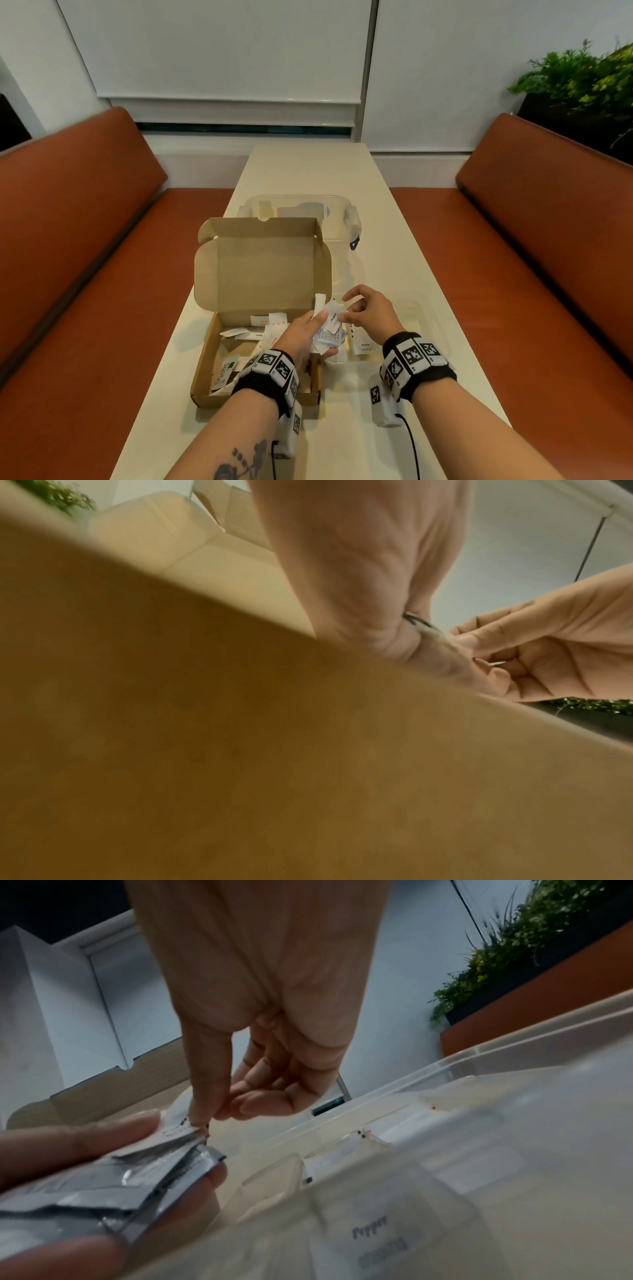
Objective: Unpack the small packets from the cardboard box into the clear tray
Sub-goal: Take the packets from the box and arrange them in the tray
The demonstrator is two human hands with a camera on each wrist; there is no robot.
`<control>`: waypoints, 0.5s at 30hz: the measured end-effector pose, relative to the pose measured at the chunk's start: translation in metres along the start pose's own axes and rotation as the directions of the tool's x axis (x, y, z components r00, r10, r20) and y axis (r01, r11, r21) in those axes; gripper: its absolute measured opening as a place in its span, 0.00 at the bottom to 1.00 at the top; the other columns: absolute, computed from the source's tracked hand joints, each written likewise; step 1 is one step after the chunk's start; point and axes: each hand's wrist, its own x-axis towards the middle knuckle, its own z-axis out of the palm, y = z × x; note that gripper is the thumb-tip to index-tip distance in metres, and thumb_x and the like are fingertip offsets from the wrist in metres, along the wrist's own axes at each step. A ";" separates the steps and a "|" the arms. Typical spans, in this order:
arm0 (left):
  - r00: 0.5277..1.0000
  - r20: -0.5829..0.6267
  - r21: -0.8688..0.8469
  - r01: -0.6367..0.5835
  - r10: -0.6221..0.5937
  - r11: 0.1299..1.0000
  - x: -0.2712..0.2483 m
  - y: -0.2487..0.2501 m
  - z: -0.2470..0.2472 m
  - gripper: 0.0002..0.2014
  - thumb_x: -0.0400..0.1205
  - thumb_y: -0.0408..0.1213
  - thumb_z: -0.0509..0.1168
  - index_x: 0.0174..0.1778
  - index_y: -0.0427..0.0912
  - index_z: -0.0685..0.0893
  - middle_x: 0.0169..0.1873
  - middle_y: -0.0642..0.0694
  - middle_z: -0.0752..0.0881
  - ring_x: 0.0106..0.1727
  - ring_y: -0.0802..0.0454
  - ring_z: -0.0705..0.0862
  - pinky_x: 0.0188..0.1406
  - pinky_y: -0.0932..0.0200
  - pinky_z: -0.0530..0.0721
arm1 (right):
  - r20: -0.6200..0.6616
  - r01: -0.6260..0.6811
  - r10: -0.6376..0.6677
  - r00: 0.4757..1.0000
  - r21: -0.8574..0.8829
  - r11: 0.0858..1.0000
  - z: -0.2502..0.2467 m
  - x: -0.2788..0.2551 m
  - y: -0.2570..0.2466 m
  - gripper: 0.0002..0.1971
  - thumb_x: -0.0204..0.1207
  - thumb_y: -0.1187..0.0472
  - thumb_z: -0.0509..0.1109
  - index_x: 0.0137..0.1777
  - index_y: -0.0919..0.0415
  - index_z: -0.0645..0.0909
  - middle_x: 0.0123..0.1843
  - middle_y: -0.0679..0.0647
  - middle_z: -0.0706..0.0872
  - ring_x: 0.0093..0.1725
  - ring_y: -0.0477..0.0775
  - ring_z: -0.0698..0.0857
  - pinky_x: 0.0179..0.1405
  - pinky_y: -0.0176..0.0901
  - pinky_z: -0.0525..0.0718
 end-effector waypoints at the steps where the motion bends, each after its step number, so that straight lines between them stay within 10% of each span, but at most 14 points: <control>1: 1.000 0.000 -0.003 0.001 -0.001 1.000 0.000 0.000 0.000 0.13 0.85 0.43 0.63 0.61 0.39 0.81 0.48 0.38 0.89 0.44 0.45 0.90 0.29 0.57 0.87 | 0.004 -0.008 0.008 1.000 0.010 1.000 0.000 0.000 0.000 0.14 0.66 0.67 0.80 0.48 0.57 0.80 0.30 0.50 0.81 0.33 0.48 0.81 0.43 0.44 0.84; 15: 1.000 -0.018 -0.042 0.016 -0.017 0.999 -0.001 0.000 0.000 0.10 0.86 0.40 0.61 0.57 0.39 0.80 0.50 0.35 0.87 0.46 0.42 0.89 0.28 0.57 0.88 | -0.078 -0.090 0.111 0.991 0.229 0.969 -0.012 -0.002 0.010 0.10 0.67 0.76 0.75 0.33 0.65 0.77 0.32 0.59 0.85 0.31 0.53 0.84 0.33 0.38 0.87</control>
